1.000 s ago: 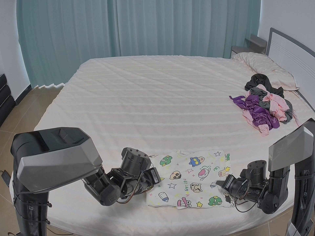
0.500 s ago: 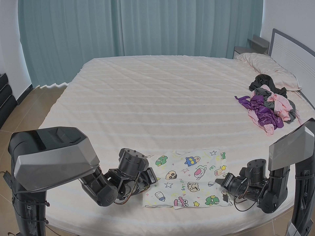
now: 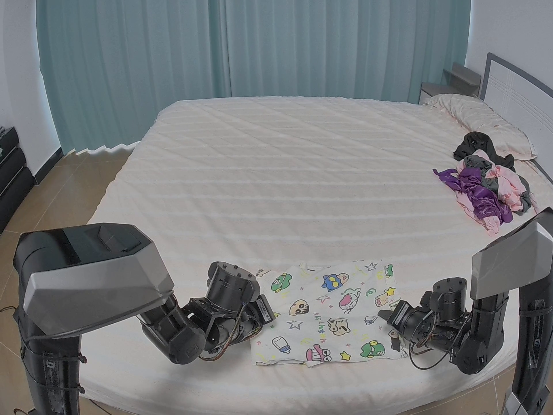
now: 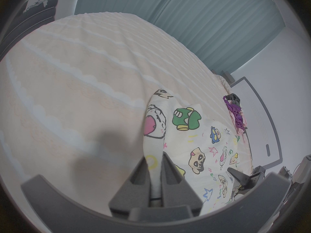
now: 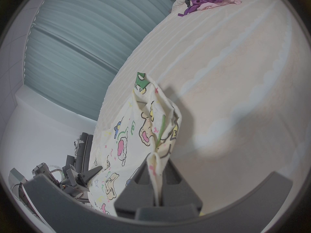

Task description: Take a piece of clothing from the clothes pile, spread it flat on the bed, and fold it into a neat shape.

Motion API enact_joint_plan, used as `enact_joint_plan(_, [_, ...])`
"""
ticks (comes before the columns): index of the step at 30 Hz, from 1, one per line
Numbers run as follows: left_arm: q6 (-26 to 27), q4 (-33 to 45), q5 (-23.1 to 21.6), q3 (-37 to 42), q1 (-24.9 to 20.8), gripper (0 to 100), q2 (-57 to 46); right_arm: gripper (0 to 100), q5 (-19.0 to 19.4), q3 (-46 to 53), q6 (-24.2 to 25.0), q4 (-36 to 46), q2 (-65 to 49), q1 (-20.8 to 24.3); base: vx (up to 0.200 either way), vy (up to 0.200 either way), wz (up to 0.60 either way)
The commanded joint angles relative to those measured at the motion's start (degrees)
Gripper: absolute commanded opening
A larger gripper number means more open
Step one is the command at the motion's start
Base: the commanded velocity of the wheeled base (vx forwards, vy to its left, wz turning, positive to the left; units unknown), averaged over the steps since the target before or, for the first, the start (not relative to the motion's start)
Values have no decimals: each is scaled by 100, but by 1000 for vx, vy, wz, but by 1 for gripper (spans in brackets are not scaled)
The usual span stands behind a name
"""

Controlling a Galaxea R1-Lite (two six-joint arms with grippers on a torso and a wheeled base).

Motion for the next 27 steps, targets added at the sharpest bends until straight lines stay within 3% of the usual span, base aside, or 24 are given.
enact_joint_plan(1, [-9, -1, -7, 53, -9, 0, 1, 0, -71, -11, 0, -52, 16, -14, 0, 0, 0])
enact_joint_plan(14, [-45, -414, -51, 264, -18, 0, 36, 0, -71, 217, -35, -52, -28, 12, 0, 0, 0])
enact_joint_plan(15, [-45, -476, -51, 317, -18, 100, 36, 100, -80, 244, -53, -52, -46, 12, 0, 0, 0])
enact_joint_plan(22, [201, -1346, -420, 976, 44, 100, 27, 100, 78, 683, -545, -52, -599, -357, 0, 0, 0])
enact_joint_plan(27, [368, -1583, -649, 1082, 351, 100, -43, 100, 940, 1342, -1125, -52, -819, -445, 0, 0, 0])
